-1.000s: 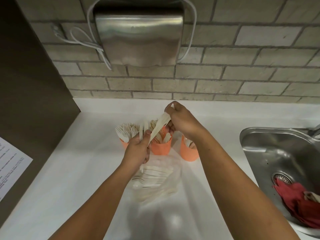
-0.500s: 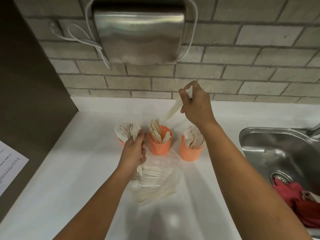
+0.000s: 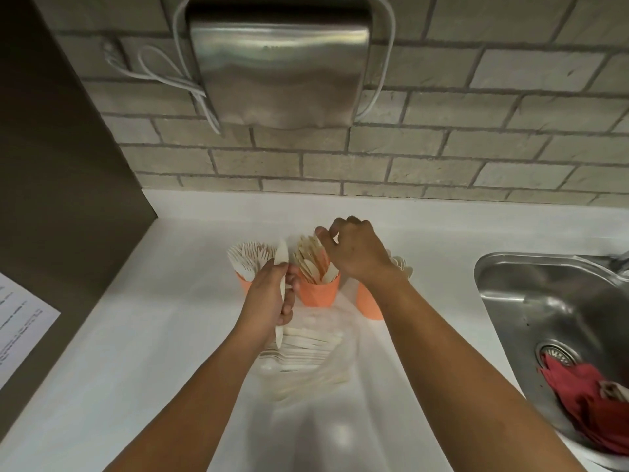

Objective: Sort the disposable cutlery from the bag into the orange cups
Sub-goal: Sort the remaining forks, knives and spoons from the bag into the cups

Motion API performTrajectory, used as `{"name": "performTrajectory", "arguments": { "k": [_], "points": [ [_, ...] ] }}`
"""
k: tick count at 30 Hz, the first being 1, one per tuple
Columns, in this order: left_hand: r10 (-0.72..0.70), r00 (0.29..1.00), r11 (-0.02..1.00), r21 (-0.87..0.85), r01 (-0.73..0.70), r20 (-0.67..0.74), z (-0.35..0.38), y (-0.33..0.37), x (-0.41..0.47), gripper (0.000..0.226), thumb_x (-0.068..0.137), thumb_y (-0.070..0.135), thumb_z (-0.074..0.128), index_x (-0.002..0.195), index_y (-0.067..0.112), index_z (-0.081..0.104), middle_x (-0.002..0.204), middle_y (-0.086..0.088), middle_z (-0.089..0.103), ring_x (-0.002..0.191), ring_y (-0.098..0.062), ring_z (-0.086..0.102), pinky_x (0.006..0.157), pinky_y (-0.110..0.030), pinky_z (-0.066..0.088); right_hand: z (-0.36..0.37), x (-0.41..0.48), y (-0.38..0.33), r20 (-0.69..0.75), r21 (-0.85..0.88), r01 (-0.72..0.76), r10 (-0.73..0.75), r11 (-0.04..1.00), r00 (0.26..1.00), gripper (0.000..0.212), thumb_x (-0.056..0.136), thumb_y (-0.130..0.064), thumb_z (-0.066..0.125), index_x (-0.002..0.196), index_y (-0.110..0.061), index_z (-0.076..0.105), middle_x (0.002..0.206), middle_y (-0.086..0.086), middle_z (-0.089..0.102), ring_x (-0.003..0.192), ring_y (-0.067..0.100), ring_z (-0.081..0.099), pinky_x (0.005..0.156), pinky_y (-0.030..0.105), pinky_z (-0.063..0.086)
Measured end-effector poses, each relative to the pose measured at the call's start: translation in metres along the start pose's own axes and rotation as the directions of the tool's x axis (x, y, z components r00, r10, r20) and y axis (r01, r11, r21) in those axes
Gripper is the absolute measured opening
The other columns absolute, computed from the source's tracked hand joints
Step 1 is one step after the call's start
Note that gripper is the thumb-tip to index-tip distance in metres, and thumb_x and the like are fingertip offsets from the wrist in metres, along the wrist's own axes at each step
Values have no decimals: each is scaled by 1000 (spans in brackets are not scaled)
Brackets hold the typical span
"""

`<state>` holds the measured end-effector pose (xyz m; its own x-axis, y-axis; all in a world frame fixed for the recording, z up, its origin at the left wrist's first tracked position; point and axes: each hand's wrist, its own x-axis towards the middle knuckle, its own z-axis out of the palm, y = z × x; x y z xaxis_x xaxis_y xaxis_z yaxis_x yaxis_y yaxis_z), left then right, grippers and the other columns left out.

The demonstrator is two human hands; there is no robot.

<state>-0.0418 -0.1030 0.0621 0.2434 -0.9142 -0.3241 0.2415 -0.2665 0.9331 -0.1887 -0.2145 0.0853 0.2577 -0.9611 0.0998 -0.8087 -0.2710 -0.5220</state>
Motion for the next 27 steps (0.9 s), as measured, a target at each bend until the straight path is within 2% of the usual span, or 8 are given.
{"name": "performTrajectory", "arguments": {
  "k": [4, 7, 11, 15, 18, 21, 25, 27],
  "points": [
    [68, 994, 997, 39, -72, 86, 1, 2, -3, 27, 109, 32, 50, 102, 15, 69, 78, 1, 63, 46, -12, 40, 39, -18, 25, -15, -7, -16, -84, 179, 82, -68, 980, 994, 34, 103, -39, 50, 109, -15, 73, 104, 6, 61, 107, 27, 52, 95, 35, 43],
    [84, 990, 996, 19, -86, 117, 5, 4, -5, 30, 107, 37, 54, 95, 18, 74, 75, 1, 61, 46, -12, 43, 39, -20, 30, -31, -14, -27, 132, 404, 60, -123, 913, 984, 24, 101, -32, 57, 106, -18, 76, 105, -3, 68, 98, 10, 61, 90, 25, 45],
    [112, 982, 993, 18, -116, 151, 10, 7, -4, 33, 107, 36, 54, 89, 20, 77, 72, -2, 59, 45, -13, 45, 39, -22, 34, -38, -21, -27, 208, 511, 50, -180, 858, 961, 10, 97, -18, 66, 94, -17, 76, 79, -10, 68, 66, 3, 59, 71, 24, 49],
    [84, 983, 995, 43, -93, 165, 14, 15, 3, 41, 110, 34, 48, 109, 2, 74, 75, -3, 62, 53, -16, 52, 46, -27, 43, -41, -20, -25, 170, 570, 27, -150, 821, 974, 21, 96, -14, 67, 77, -24, 69, 61, -19, 62, 56, 2, 55, 62, 23, 45],
    [142, 981, 982, 103, -156, 132, 19, 28, 9, 34, 108, 24, 46, 106, 8, 76, 82, -7, 70, 72, -23, 65, 72, -37, 53, -43, -17, -26, 77, 645, 48, -128, 763, 989, 13, 95, -6, 65, 100, -13, 76, 74, 2, 67, 66, 14, 64, 64, 28, 54],
    [325, 945, 893, 319, -318, 34, 19, 40, 17, 31, 107, 22, 48, 96, 30, 76, 113, -4, 72, 94, -19, 69, 94, -39, 52, -49, -12, -25, -69, 728, 94, -64, 679, 996, 20, 94, 3, 63, 110, -6, 73, 72, 11, 60, 63, 18, 63, 61, 24, 53],
    [505, 863, 797, 395, -457, -22, 16, 53, 25, 19, 107, 23, 52, 119, 31, 66, 102, 12, 69, 82, 6, 61, 82, -16, 49, -58, -4, -14, -300, 593, 203, -20, 779, 954, 25, 93, -2, 64, 111, -18, 71, 69, 4, 63, 66, 19, 65, 67, 32, 58],
    [553, 831, 769, 415, -486, -51, 14, 55, 26, 17, 105, 22, 57, 119, 30, 62, 92, 13, 66, 76, 4, 59, 74, -14, 47, -58, -6, -8, -373, 463, 238, -56, 854, 926, 27, 94, -4, 62, 113, -22, 69, 69, 3, 62, 67, 19, 63, 70, 30, 57]
  ]
}}
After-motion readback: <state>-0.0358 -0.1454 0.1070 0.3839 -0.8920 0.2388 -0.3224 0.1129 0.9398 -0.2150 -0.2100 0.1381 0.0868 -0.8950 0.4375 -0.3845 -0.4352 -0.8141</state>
